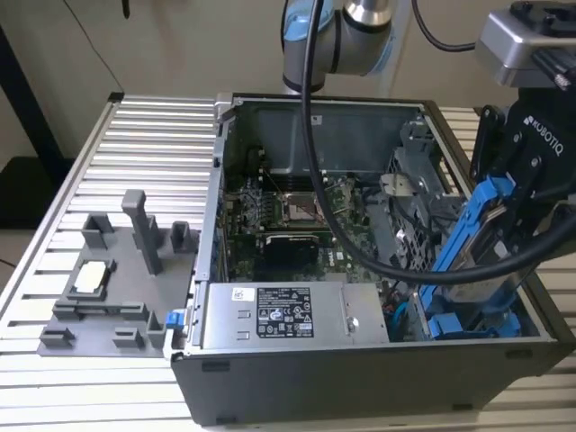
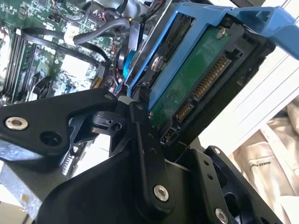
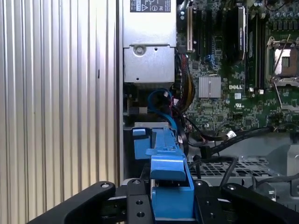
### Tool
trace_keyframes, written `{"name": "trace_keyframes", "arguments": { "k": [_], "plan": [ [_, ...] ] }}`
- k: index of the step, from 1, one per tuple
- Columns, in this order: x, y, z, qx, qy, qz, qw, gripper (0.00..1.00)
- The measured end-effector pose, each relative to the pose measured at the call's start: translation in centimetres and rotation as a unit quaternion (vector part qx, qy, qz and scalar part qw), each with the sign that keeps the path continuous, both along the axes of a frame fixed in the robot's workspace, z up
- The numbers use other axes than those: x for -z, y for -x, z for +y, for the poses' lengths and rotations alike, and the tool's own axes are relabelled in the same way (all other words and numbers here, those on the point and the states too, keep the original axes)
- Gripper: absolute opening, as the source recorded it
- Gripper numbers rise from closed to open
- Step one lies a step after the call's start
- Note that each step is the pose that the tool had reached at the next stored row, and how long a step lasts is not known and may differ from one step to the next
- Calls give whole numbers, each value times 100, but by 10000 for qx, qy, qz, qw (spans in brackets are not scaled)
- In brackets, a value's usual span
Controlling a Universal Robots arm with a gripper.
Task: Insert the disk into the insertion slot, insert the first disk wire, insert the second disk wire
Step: 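Insert the disk into the insertion slot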
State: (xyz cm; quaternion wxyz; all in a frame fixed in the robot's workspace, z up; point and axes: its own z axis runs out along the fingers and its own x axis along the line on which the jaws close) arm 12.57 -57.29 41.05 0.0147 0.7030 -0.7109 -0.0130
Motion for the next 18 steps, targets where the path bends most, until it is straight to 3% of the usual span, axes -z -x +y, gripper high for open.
{"name": "trace_keyframes", "arguments": {
  "k": [18],
  "plan": [
    [305,-11,39,-24,-1,0,10000,33]
  ]
}}
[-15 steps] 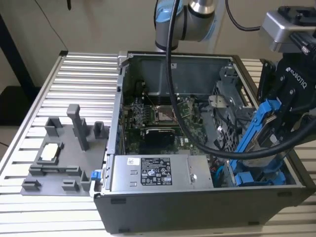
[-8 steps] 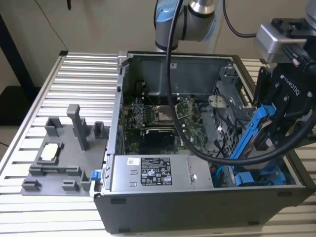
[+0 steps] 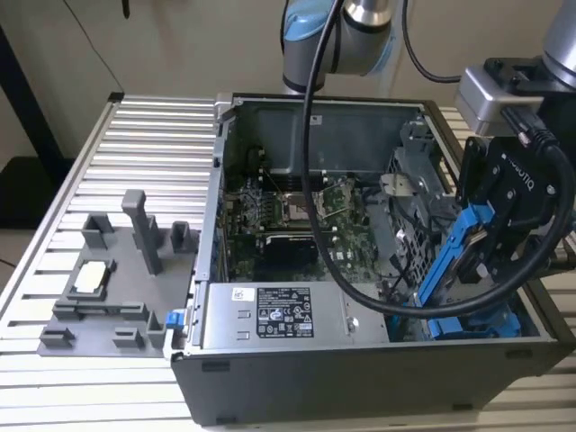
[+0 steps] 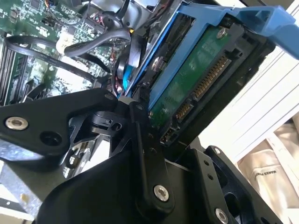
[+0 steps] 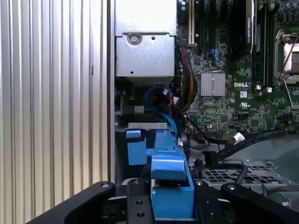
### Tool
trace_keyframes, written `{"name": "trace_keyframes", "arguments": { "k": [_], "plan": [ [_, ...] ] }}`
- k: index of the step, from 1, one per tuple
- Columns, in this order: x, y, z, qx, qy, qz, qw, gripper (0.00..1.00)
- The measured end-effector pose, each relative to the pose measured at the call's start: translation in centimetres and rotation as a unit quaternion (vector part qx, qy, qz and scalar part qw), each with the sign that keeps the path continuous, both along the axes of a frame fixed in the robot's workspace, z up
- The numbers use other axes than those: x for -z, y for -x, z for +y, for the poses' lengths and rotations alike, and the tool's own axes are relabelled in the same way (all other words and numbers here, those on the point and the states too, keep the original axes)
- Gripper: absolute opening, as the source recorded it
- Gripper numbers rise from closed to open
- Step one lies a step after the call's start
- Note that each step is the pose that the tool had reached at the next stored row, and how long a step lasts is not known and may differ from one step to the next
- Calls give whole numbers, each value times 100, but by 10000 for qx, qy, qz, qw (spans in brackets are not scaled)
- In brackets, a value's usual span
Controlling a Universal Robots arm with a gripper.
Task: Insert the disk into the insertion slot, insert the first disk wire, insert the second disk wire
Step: 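Insert the disk into the insertion slot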
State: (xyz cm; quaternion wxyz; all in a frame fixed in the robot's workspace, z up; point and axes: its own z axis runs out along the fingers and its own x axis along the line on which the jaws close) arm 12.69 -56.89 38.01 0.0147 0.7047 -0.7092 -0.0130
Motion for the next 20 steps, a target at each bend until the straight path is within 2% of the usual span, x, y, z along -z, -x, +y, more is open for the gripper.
{"name": "trace_keyframes", "arguments": {
  "k": [10,11,12,13,15,18,20],
  "plan": [
    [0,0,0,0,-10,0,10000,34],
    [0,0,0,0,-11,0,10000,40],
    [0,0,0,0,-11,0,10000,40],
    [0,0,0,0,-12,0,10000,47],
    [0,0,0,0,-12,0,10000,47],
    [-46,0,1,0,12,0,10000,47],
    [-110,0,2,0,33,1,10000,47]
  ]
}}
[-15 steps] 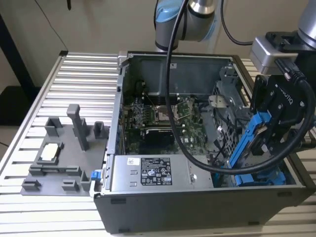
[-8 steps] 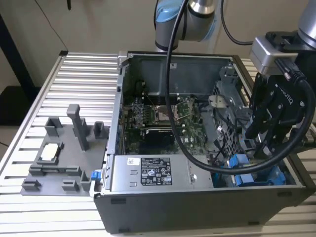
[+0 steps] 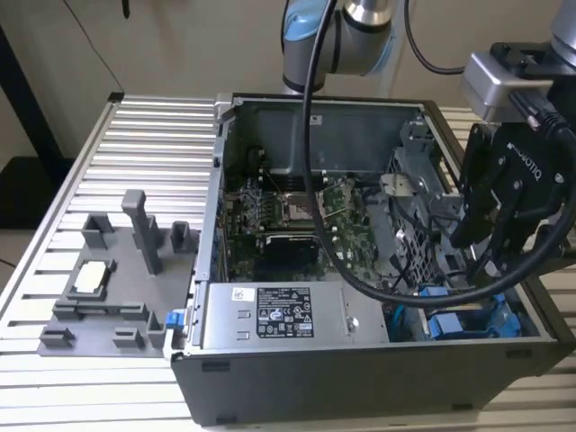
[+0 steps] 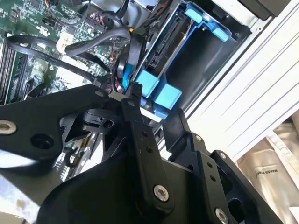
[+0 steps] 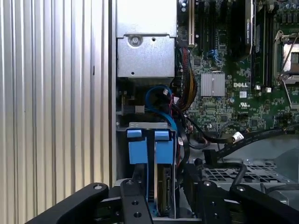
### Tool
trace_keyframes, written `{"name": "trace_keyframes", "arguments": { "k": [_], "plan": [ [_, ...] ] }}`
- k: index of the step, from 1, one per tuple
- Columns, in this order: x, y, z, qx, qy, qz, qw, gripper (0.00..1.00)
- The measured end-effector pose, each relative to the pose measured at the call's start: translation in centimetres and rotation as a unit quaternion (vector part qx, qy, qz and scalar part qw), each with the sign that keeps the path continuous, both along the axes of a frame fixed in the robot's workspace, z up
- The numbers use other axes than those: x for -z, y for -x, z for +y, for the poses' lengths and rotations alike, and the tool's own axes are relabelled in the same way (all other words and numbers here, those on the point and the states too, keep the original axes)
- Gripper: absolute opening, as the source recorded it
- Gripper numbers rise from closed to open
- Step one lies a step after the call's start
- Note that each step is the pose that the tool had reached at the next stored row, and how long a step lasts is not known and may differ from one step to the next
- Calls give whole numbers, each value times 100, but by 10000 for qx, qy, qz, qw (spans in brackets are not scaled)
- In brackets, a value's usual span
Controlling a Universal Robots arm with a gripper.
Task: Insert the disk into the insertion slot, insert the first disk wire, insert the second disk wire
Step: 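Insert the disk into the insertion slot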
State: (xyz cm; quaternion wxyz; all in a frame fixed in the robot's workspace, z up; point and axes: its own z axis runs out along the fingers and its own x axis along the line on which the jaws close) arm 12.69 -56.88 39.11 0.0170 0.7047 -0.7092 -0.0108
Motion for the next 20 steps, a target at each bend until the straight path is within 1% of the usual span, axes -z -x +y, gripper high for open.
{"name": "trace_keyframes", "arguments": {
  "k": [3,6,7,8,9,11,14,16,17,18,20],
  "plan": [
    [-106,0,4,0,32,0,10000,47],
    [-217,0,6,0,49,0,10000,47],
    [-237,0,8,-1,50,0,10000,47],
    [-239,0,9,-4,48,-5,10000,47],
    [-237,2,8,-7,39,-43,10000,47],
    [-238,12,9,-17,26,-195,9998,47],
    [-236,23,9,-34,7,-451,9990,47],
    [-234,30,10,-43,-19,-597,9982,47],
    [-233,35,12,-49,-31,-666,9978,47],
    [-230,38,14,-60,-32,-729,9973,47],
    [-221,42,21,-96,-34,-839,9964,47]
  ]
}}
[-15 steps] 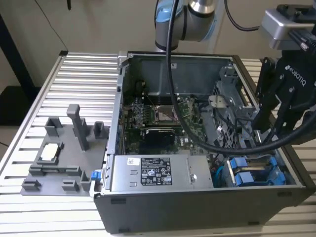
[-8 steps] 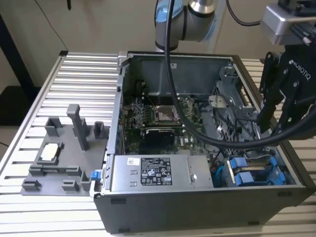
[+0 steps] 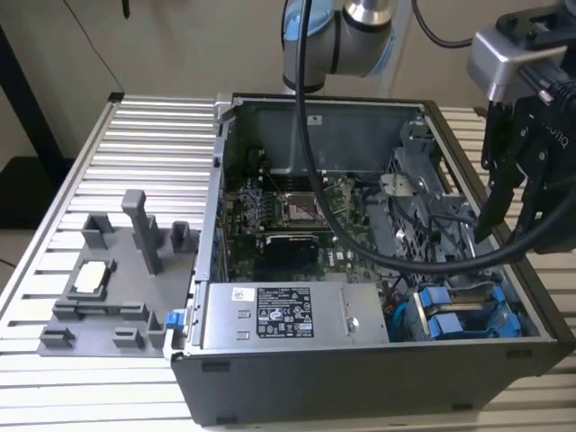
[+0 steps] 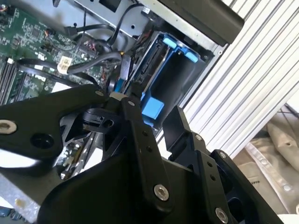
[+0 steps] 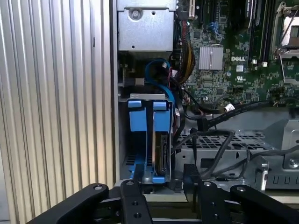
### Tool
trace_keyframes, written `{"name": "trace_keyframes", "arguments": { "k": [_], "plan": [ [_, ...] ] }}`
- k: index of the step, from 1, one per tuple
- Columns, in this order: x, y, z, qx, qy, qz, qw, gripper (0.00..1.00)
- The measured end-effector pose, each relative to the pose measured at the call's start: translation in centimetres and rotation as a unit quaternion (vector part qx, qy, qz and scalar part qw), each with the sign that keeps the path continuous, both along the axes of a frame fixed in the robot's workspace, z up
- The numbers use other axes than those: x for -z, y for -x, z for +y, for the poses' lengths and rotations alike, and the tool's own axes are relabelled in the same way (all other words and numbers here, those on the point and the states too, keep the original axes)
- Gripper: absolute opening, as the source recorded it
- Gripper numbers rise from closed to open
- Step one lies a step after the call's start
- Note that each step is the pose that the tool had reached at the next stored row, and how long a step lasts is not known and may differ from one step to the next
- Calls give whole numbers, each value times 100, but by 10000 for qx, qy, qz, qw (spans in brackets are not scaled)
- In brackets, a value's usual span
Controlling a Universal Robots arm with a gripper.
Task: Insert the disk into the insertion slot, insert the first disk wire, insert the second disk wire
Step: 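Insert the disk into the insertion slot, then insert the first disk wire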
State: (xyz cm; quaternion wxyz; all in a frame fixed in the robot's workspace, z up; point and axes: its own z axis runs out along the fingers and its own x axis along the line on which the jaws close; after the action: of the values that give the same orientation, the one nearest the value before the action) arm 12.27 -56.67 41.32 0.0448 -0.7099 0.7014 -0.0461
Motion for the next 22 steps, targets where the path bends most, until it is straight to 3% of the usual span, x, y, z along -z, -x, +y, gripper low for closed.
{"name": "trace_keyframes", "arguments": {
  "k": [2,7,12,14,22],
  "plan": [
    [24,5,17,-43,0,-54,10000,47],
    [80,12,124,-189,21,-115,9998,47],
    [124,22,217,-286,58,-283,9992,47],
    [145,27,246,-296,64,-334,9990,47],
    [192,48,266,-299,82,-370,9988,47]
  ]
}}
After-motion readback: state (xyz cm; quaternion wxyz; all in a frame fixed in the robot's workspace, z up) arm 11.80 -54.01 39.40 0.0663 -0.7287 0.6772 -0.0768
